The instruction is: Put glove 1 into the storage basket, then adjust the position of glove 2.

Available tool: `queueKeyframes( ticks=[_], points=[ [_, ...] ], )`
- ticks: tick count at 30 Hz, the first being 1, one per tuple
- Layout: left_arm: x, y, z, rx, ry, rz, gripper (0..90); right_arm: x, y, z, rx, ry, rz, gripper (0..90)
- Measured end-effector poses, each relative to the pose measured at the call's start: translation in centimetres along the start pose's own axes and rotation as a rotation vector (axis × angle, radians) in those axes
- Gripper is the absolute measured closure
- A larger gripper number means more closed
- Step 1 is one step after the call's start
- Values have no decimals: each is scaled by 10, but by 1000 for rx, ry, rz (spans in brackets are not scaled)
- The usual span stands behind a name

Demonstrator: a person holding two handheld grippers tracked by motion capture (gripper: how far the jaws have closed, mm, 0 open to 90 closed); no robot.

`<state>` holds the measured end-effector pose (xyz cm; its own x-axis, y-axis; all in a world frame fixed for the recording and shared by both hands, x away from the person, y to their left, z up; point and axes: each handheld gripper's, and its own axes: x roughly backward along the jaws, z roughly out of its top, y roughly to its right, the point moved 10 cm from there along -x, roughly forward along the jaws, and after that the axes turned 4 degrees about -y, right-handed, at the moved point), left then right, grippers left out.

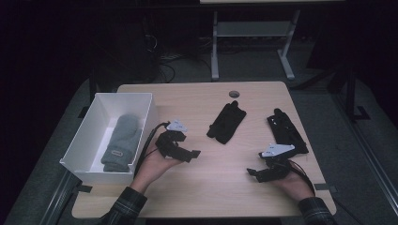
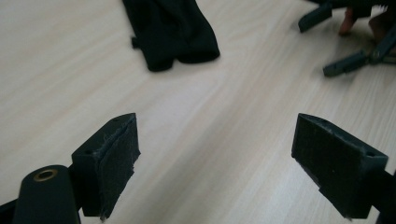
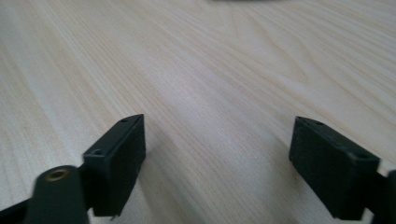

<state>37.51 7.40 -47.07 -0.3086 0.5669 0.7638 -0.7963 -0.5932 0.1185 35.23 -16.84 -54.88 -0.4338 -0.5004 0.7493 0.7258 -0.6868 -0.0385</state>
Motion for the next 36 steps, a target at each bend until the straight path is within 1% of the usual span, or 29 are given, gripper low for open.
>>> queueKeyframes(
  ticks=[1, 2, 3, 5, 7, 9, 11, 13, 14, 15, 16, 17, 18, 21, 22, 23, 25, 26, 28, 32, 34, 35, 36],
  points=[
    [-4, 2, -4, -9, -18, 0, 144, 0, 0, 1, 2, 4, 3, 232],
    [-7, 3, -8, -18, -24, 4, 143, 1, 0, 1, 9, 2, 1, 276],
    [-11, 4, -11, -20, -28, 7, 143, 2, 1, 2, 11, 2, 0, 328],
    [-16, 4, -18, -15, -36, 3, 143, 5, 4, 3, 15, 1, -17, 391],
    [-21, 3, -24, -19, -43, 7, 143, 9, 8, 5, 7, 11, -21, 499],
    [-26, 1, -31, -30, -56, 21, 143, 14, 16, 8, -1, 24, -54, 625],
    [-31, -1, -38, -33, -64, 23, 143, 20, 26, 11, -9, 32, -95, 762],
    [-36, -1, -45, -26, -76, 19, 143, 24, 36, 13, -29, 41, -119, 858],
    [-38, -1, -48, -29, -86, 15, 143, 26, 43, 13, -46, 38, -138, 900],
    [-39, -2, -52, -42, -93, 27, 143, 26, 50, 13, -48, 34, -165, 900],
    [-41, -3, -55, -55, -103, 43, 143, 27, 57, 13, -55, 21, -181, 900],
    [-42, -3, -59, -64, -118, 48, 143, 27, 63, 13, -72, 24, -191, 900],
    [-43, -4, -61, -65, -120, 45, 143, 29, 70, 13, -80, 15, -208, 900],
    [-45, -2, -60, -44, -84, 40, 136, 36, 92, 14, -101, 24, -266, 900],
    [-45, -4, -60, -67, -83, 52, 136, 39, 100, 14, -121, 30, -282, 900],
    [-46, -6, -61, -102, -75, 77, 134, 41, 107, 14, -143, 38, -287, 900],
    [-46, -5, -62, -103, -52, 69, 127, 46, 123, 12, -168, 47, -316, 900],
    [-45, -6, -63, -113, -48, 69, 127, 49, 130, 11, -184, 51, -322, 900],
    [-45, -7, -63, -114, -13, 68, 126, 52, 140, 9, -217, 68, -328, 900],
    [-46, -8, -63, -106, 42, 68, 126, 50, 154, 2, -249, 50, -334, 900],
    [-46, -9, -63, -104, 40, 72, 127, 45, 160, 0, -246, 31, -341, 900],
    [-46, -9, -63, -100, 39, 76, 127, 44, 163, -1, -250, 19, -354, 900],
    [-46, -9, -63, -99, 39, 77, 126, 43, 166, -3, -260, 14, -354, 900]
  ],
)
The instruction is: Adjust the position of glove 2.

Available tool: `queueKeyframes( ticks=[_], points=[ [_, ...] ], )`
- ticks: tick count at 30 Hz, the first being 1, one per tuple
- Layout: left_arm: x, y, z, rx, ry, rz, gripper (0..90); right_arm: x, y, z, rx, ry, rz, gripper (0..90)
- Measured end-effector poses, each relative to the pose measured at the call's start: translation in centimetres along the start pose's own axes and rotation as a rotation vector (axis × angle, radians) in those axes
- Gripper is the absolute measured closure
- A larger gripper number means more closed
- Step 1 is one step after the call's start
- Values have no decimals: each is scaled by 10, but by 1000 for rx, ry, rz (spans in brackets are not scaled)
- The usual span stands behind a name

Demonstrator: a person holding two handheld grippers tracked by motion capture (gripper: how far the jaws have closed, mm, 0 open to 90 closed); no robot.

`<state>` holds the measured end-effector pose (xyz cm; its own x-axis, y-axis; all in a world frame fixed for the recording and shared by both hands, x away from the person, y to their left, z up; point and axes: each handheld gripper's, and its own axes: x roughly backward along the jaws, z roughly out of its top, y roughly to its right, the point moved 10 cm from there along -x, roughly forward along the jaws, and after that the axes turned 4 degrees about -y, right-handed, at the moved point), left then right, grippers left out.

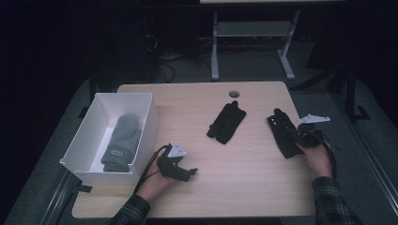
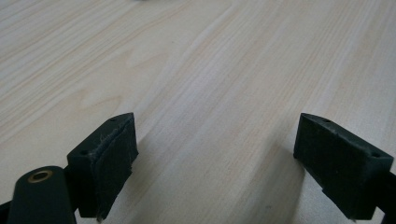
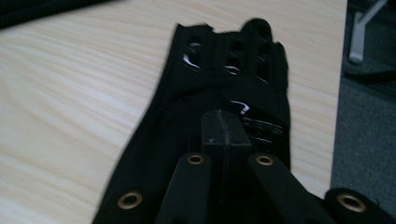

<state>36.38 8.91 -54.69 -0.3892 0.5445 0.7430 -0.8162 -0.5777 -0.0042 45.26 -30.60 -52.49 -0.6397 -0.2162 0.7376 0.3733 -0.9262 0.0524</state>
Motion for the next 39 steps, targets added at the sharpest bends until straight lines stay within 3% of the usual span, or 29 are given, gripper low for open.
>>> queueKeyframes(
  ticks=[6, 15, 24, 39],
  points=[
    [0, 0, 0, 4, 1, 1, 127, -6, 8, -12, -21, -42, -4, 900],
    [-1, 0, 1, 7, 2, 3, 127, -5, -3, -18, 3, -66, 15, 900],
    [-1, 0, 1, 9, 3, 3, 126, 7, -42, -25, 48, -100, 72, 900],
    [-1, 0, 0, 13, 2, 2, 127, 20, -113, -33, 182, -103, 201, 900]
  ],
)
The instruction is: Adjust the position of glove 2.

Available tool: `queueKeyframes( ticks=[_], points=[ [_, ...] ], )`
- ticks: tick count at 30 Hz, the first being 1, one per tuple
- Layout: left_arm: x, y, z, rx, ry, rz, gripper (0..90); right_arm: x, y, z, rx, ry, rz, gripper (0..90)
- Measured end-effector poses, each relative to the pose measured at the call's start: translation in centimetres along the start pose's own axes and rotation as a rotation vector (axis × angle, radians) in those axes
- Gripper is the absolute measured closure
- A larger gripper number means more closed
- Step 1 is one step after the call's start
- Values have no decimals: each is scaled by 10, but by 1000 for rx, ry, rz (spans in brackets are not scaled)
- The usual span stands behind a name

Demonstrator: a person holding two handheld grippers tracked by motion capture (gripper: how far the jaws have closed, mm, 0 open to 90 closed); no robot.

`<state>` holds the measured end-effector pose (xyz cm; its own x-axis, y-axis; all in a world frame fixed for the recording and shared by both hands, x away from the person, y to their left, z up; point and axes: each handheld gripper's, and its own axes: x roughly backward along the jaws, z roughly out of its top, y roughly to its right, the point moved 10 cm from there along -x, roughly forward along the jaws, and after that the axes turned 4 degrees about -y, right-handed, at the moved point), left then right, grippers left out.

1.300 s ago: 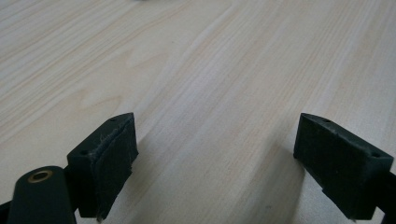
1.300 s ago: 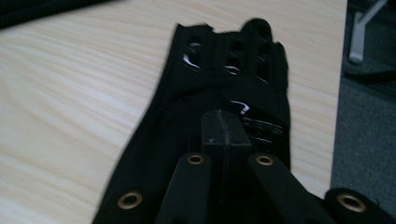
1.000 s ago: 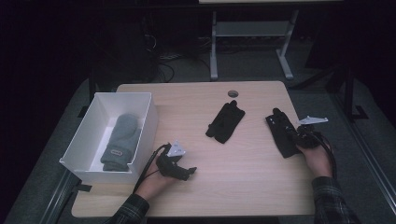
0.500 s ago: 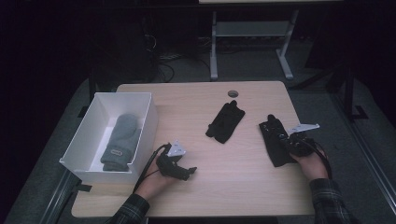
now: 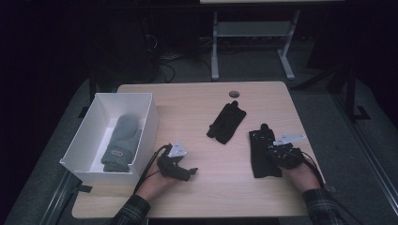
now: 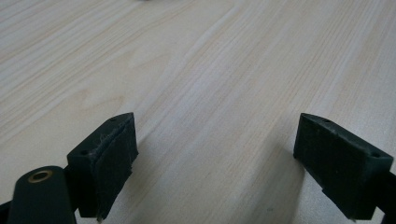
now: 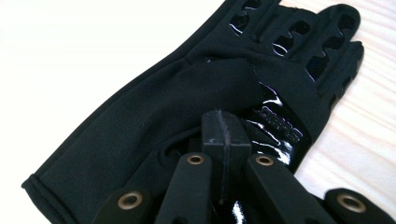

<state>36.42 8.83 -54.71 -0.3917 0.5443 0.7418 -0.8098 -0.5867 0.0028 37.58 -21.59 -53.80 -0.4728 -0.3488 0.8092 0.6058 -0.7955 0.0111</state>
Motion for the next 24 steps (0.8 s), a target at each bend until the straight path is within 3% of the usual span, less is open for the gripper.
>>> queueKeyframes(
  ticks=[8, 24],
  points=[
    [1, -1, 0, -10, -6, 3, 127, 3, -29, -2, 61, -11, 50, 900],
    [0, 0, 0, -2, 2, 2, 127, 9, -91, -8, 180, -14, 238, 900]
  ],
)
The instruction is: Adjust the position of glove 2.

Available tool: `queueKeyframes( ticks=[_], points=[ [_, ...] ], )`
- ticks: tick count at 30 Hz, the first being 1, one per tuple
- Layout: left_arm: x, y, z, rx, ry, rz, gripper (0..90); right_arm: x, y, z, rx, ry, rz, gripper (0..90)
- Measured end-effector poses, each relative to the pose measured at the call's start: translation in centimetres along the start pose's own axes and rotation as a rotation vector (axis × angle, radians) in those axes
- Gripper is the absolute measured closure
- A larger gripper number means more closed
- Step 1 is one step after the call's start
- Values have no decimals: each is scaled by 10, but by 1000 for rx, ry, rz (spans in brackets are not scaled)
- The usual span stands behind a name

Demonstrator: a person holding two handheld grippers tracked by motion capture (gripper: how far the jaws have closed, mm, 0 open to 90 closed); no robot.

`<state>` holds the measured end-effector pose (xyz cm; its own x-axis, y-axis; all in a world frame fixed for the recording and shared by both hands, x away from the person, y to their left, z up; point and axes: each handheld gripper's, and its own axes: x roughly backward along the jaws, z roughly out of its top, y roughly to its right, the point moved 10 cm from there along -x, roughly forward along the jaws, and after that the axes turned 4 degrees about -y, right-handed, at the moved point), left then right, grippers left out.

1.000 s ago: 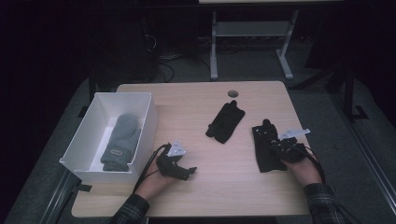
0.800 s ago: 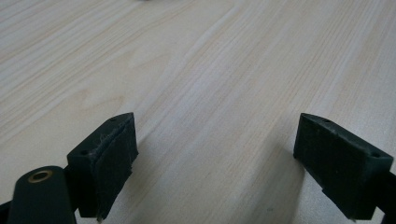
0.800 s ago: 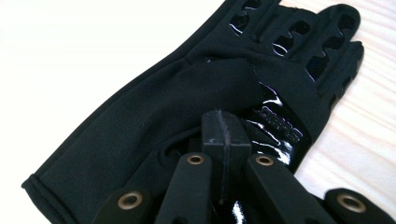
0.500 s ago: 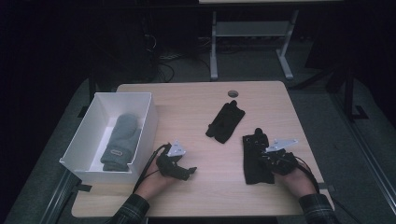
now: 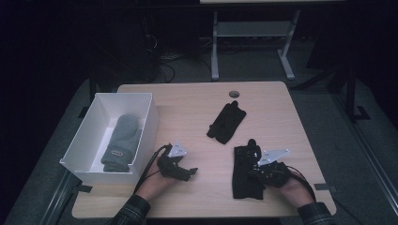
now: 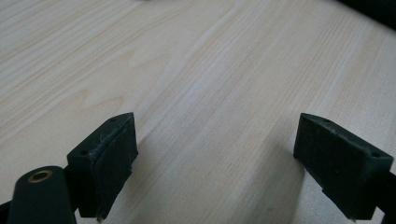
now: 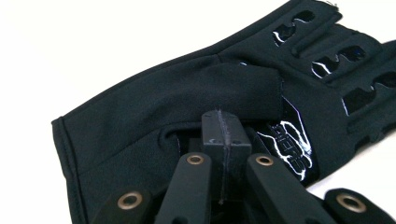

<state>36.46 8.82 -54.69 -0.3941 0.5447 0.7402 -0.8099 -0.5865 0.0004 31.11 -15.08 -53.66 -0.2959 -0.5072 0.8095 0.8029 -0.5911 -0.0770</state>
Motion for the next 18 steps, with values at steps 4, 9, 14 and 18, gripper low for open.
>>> queueKeyframes(
  ticks=[4, 9, 14, 18],
  points=[
    [0, 0, 0, 2, 2, 0, 127, 0, -9, 1, 18, 1, 19, 869],
    [0, -1, 0, -8, -7, 1, 126, 11, 9, 3, -51, 63, -31, 636],
    [0, -1, 0, -1, -5, 2, 129, 23, 47, -5, -149, 137, -138, 423],
    [2, -3, 2, 5, -37, 10, 194, 22, 73, -17, -208, 145, -206, 290]
  ],
)
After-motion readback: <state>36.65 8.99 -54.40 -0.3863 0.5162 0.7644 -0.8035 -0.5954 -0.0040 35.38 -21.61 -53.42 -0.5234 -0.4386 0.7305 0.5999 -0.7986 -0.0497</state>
